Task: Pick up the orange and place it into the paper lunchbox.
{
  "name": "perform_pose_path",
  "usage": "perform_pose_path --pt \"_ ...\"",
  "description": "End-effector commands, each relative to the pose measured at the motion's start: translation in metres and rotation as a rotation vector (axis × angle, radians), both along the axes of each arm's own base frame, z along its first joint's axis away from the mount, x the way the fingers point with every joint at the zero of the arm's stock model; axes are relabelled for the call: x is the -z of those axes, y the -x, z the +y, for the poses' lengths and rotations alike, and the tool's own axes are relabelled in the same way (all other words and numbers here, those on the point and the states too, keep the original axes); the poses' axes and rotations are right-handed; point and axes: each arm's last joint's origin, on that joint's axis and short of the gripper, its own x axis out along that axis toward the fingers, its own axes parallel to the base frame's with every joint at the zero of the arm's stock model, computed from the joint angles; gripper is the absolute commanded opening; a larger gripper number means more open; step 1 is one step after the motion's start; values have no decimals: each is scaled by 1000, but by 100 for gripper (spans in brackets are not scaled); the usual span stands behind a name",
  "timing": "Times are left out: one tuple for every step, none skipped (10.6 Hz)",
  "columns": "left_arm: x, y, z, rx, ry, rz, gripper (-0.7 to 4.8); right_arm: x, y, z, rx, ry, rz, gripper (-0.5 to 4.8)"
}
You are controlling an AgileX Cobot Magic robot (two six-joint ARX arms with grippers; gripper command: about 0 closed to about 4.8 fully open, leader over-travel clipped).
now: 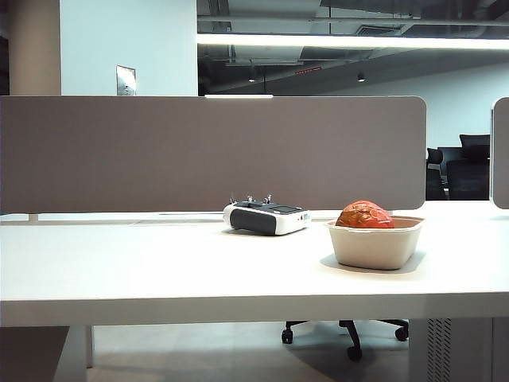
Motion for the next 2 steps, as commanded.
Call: perform_pose_path --pt "-1 0 0 0 2 -15 -5 -1 0 0 3 -2 -12 22" --pt "-1 0 0 0 2 -15 -5 -1 0 0 3 -2 -12 22"
